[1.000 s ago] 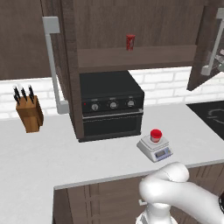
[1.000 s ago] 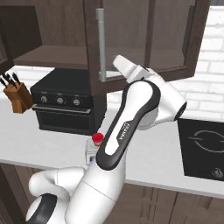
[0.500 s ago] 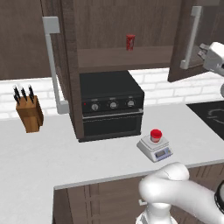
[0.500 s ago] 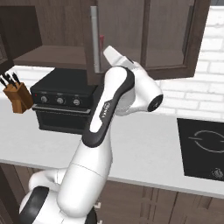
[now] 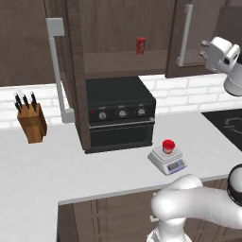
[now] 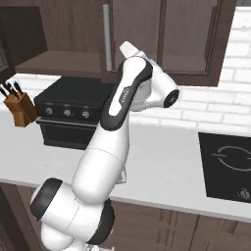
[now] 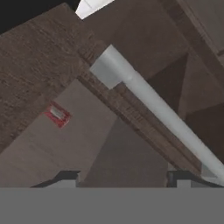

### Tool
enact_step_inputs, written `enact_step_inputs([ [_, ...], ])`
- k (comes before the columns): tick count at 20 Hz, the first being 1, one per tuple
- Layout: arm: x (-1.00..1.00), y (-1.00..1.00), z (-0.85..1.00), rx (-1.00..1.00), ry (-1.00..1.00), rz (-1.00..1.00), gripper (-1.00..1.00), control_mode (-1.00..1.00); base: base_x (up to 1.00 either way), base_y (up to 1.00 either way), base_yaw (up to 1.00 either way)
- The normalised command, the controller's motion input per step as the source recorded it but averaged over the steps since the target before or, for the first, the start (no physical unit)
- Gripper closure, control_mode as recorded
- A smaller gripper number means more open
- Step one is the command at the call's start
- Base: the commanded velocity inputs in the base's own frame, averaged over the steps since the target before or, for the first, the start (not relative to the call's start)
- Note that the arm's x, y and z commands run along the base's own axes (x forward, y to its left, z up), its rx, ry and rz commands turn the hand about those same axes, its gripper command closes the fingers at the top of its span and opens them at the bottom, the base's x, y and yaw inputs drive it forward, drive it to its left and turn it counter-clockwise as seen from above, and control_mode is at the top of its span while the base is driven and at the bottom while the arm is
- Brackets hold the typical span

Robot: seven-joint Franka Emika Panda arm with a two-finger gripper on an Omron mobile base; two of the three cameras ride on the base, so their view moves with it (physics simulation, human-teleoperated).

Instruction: Pick the jam and place it on the digital scale for weighing, and close the cabinet.

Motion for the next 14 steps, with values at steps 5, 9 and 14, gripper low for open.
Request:
enact_step_inputs([
  [5,0.87,0.0,-0.26,0.0,-0.06,0.0,-1.0,-1.0,0.0,0.0,0.0],
  [9,0.15,0.0,-0.19,0.0,-0.31,0.0,-1.0,-1.0,0.0,0.0,0.0],
  [14,-0.77,0.06,0.01,0.0,-0.29,0.0,-1.0,-1.0,0.0,0.0,0.0],
])
